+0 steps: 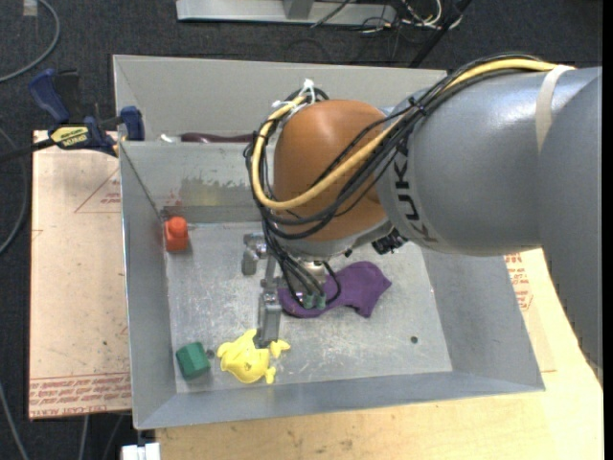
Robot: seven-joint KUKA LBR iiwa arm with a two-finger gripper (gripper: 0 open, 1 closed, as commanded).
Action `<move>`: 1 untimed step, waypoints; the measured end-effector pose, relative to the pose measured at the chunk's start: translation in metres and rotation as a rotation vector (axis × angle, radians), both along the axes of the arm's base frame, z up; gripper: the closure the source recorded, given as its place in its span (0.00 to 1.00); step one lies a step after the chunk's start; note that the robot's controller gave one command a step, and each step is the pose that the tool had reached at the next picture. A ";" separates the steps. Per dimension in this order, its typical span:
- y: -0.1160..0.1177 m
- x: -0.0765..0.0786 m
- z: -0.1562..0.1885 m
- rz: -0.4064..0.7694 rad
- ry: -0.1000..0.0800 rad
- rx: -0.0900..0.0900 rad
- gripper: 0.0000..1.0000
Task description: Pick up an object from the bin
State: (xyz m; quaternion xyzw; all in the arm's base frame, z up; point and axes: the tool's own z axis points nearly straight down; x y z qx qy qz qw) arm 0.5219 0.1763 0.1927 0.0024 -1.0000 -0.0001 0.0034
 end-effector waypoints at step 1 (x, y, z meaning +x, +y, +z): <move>-0.001 0.001 0.005 -0.004 -0.007 0.001 0.00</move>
Offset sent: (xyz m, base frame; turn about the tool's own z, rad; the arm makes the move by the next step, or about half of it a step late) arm -0.0263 -0.0686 -0.0360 -0.2893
